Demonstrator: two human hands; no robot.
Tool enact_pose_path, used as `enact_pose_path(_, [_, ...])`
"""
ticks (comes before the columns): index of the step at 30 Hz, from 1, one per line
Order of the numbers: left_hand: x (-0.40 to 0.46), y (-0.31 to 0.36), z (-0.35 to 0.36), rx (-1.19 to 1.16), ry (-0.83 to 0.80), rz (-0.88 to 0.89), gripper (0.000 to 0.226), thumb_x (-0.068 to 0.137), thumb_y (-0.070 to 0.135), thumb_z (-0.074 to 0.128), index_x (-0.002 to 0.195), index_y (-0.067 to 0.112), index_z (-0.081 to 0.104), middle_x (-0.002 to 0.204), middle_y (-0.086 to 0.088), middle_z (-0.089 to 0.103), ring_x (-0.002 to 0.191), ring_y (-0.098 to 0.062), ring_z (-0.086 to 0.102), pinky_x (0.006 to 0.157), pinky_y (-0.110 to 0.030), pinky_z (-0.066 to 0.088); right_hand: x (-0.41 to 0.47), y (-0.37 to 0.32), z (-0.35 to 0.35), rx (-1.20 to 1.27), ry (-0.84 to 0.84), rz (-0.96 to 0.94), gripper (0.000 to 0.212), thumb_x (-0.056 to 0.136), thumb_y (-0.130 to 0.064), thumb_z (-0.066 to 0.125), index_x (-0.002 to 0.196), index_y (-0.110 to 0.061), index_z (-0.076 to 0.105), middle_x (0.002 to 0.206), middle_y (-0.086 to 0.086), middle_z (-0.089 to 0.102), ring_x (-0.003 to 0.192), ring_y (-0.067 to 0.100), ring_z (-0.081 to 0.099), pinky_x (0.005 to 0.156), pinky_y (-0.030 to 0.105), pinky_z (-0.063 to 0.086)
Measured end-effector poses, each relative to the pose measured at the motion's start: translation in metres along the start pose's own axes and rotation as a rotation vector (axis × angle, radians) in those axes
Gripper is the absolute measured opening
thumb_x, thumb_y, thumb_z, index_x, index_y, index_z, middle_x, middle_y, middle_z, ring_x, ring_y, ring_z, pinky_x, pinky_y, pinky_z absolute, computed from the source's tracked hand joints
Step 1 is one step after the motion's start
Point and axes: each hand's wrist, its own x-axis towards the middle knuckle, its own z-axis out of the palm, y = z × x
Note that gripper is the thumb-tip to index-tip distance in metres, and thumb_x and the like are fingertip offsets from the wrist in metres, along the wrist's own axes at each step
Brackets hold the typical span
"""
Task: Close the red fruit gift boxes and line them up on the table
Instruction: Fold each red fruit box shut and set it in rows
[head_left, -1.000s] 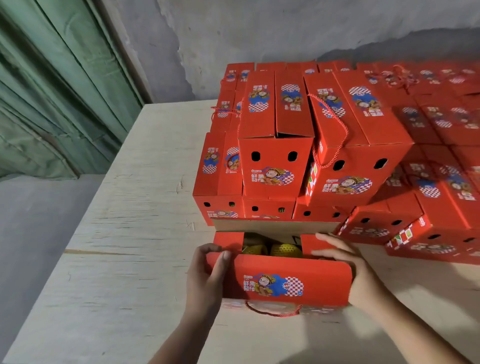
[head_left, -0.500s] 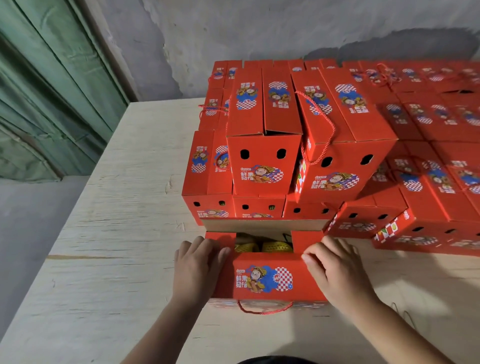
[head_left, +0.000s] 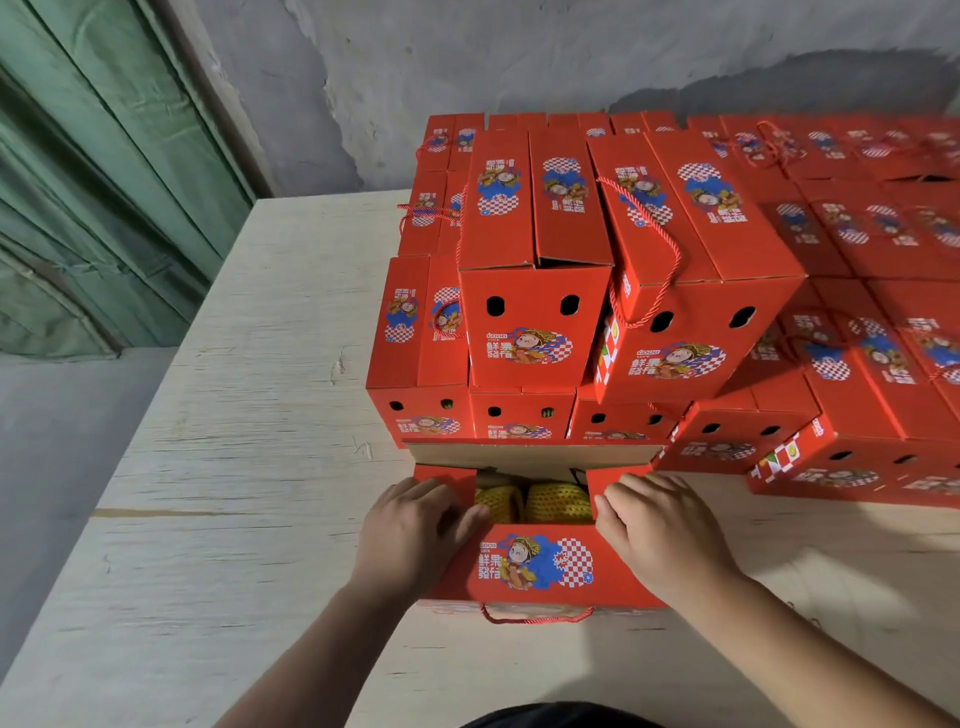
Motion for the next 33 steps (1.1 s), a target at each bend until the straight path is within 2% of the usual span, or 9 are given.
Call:
enact_pose_path(3, [0.004, -0.001, -0.002, 0.046, -0.064, -0.054, 0.054, 0.091, 0.072, 0.048, 0.067, 0.026, 0.062, 0.067, 0.013, 0.063, 0.065, -0.014, 0.054, 0.058, -0.027, 0.037, 0.008, 0.001, 0.002, -0.047, -0.075, -0.006, 0.034, 0.085, -0.015, 0.077, 0.057, -0.015, 0.058, 0.056, -0.001, 0.056, 0.053, 0.027, 0.056, 0.061, 0.035, 0.044])
enact_pose_path(8, [0.004, 0.008, 0.003, 0.128, -0.126, -0.114, 0.047, 0.090, 0.072, 0.044, 0.076, 0.030, 0.060, 0.089, 0.015, 0.059, 0.089, -0.022, 0.047, 0.077, -0.037, 0.031, 0.008, -0.006, 0.010, -0.192, -0.090, 0.048, 0.036, 0.095, -0.034, 0.049, 0.071, -0.016, 0.068, 0.072, 0.000, 0.063, 0.073, 0.030, 0.061, 0.067, 0.042, 0.042])
enact_pose_path(11, [0.000, 0.012, 0.004, 0.055, -0.110, -0.300, 0.059, 0.078, 0.086, 0.044, 0.101, 0.031, 0.047, 0.109, 0.004, 0.042, 0.101, -0.025, 0.036, 0.086, -0.043, 0.031, 0.002, -0.008, 0.008, -0.146, -0.051, 0.169, 0.020, 0.087, -0.034, 0.071, 0.084, -0.017, 0.061, 0.087, 0.003, 0.053, 0.081, 0.030, 0.052, 0.069, 0.043, 0.038])
enact_pose_path(17, [0.001, 0.015, 0.002, -0.234, -0.092, -0.515, 0.118, 0.062, 0.091, 0.062, 0.148, 0.015, 0.034, 0.139, -0.013, 0.045, 0.129, -0.036, 0.042, 0.109, -0.054, 0.036, 0.021, 0.002, -0.017, 0.751, 0.267, 0.647, 0.048, 0.095, -0.055, 0.041, 0.099, -0.011, 0.060, 0.105, 0.007, 0.057, 0.099, 0.027, 0.054, 0.088, 0.048, 0.045])
enact_pose_path(20, [0.006, 0.014, 0.002, -0.375, -0.133, -0.524, 0.121, 0.061, 0.072, 0.079, 0.150, 0.008, 0.029, 0.139, -0.014, 0.044, 0.132, -0.037, 0.046, 0.108, -0.057, 0.042, 0.038, 0.020, -0.032, 0.796, 0.162, 0.679, 0.070, 0.091, -0.072, 0.035, 0.081, -0.005, 0.054, 0.077, 0.016, 0.057, 0.075, 0.025, 0.056, 0.072, 0.043, 0.044])
enact_pose_path(23, [0.003, 0.015, 0.002, -0.492, -0.114, -0.613, 0.109, 0.064, 0.057, 0.089, 0.143, 0.012, 0.030, 0.136, -0.013, 0.047, 0.130, -0.035, 0.050, 0.107, -0.057, 0.045, 0.037, 0.033, -0.035, 0.731, -0.115, 0.552, 0.064, 0.082, -0.079, 0.048, 0.085, -0.016, 0.047, 0.073, 0.009, 0.046, 0.065, 0.016, 0.045, 0.063, 0.037, 0.036])
enact_pose_path(26, [-0.007, 0.011, -0.006, -0.974, -0.050, -0.612, 0.073, 0.078, 0.039, 0.082, 0.133, 0.045, 0.034, 0.140, 0.000, 0.054, 0.129, -0.019, 0.058, 0.101, -0.040, 0.053, 0.032, 0.035, -0.024, 0.511, -0.476, 0.320, 0.066, 0.077, -0.087, 0.050, 0.121, -0.038, 0.059, 0.110, -0.009, 0.049, 0.104, 0.010, 0.046, 0.085, 0.034, 0.039])
enact_pose_path(29, [-0.021, 0.003, -0.012, -1.166, -0.048, -0.489, 0.064, 0.083, 0.024, 0.056, 0.143, 0.044, 0.046, 0.147, 0.008, 0.053, 0.137, -0.017, 0.050, 0.108, -0.042, 0.047, 0.026, 0.029, -0.015, 0.245, -0.626, 0.133, 0.093, 0.076, -0.090, 0.039, 0.156, -0.043, 0.032, 0.153, -0.014, 0.034, 0.144, 0.012, 0.025, 0.116, 0.039, 0.024])
enact_pose_path(33, [-0.015, -0.009, -0.015, -0.255, -0.128, -0.258, 0.055, 0.089, 0.078, 0.043, 0.133, 0.049, 0.058, 0.144, 0.015, 0.047, 0.139, -0.016, 0.037, 0.115, -0.047, 0.029, 0.022, 0.025, -0.011, 0.014, -0.542, -0.041, 0.096, 0.085, -0.091, 0.020, 0.155, -0.029, 0.043, 0.145, -0.004, 0.056, 0.134, 0.023, 0.051, 0.111, 0.045, 0.033])
